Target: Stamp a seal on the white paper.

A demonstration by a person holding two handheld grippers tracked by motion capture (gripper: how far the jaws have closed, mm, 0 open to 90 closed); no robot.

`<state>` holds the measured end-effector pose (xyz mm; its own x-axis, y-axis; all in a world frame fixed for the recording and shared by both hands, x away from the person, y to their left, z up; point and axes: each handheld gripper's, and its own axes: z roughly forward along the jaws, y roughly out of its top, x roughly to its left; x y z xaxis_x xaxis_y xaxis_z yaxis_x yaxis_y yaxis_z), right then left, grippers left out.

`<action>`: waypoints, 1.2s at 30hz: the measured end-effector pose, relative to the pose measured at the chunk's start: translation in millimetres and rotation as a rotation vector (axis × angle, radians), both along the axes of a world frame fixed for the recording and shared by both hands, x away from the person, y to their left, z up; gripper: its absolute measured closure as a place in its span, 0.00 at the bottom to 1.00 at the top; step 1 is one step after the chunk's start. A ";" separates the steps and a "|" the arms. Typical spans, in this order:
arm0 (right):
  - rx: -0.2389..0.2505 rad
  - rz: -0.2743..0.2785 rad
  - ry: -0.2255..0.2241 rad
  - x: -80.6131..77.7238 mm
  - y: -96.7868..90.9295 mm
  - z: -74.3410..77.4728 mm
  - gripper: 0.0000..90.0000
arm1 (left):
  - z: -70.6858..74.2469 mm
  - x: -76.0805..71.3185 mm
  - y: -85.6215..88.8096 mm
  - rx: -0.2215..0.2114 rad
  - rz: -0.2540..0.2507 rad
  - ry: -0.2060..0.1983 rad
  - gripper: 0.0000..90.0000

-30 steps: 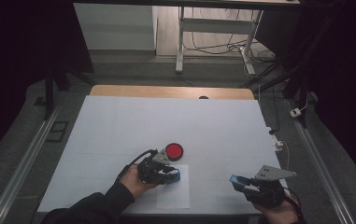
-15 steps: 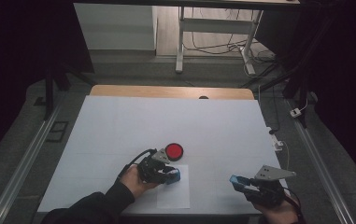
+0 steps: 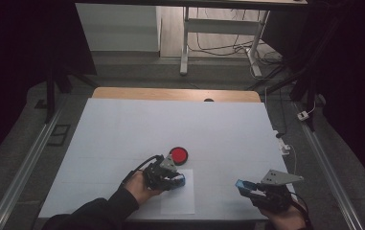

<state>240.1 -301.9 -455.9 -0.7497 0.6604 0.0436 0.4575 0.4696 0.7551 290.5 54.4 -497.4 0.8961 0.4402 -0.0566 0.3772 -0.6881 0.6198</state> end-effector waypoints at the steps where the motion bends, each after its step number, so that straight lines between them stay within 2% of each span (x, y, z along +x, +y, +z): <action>1: -0.002 0.000 -0.001 -0.1 0.1 0.0 0.76 | 0.0 -0.5 -0.5 0.002 0.001 -0.003 0.79; 6: -0.007 -0.001 -0.001 0.1 0.3 0.2 0.76 | 0.4 -2.3 -1.9 0.014 0.000 -0.015 0.79; 17: -0.004 0.001 0.000 -0.3 0.1 0.0 0.76 | -1.1 4.2 2.8 -0.015 -0.003 0.029 0.78; 24: -0.004 0.002 0.001 -0.3 0.0 -0.1 0.76 | -3.4 9.1 6.8 -0.051 -0.002 0.064 0.78; 33: -0.005 0.002 0.003 -0.8 -0.3 -0.3 0.76 | -5.4 11.9 9.0 -0.082 0.007 0.088 0.78; 36: -0.004 0.002 0.002 -0.9 -0.3 -0.3 0.76 | -5.1 11.6 8.9 -0.075 0.005 0.084 0.78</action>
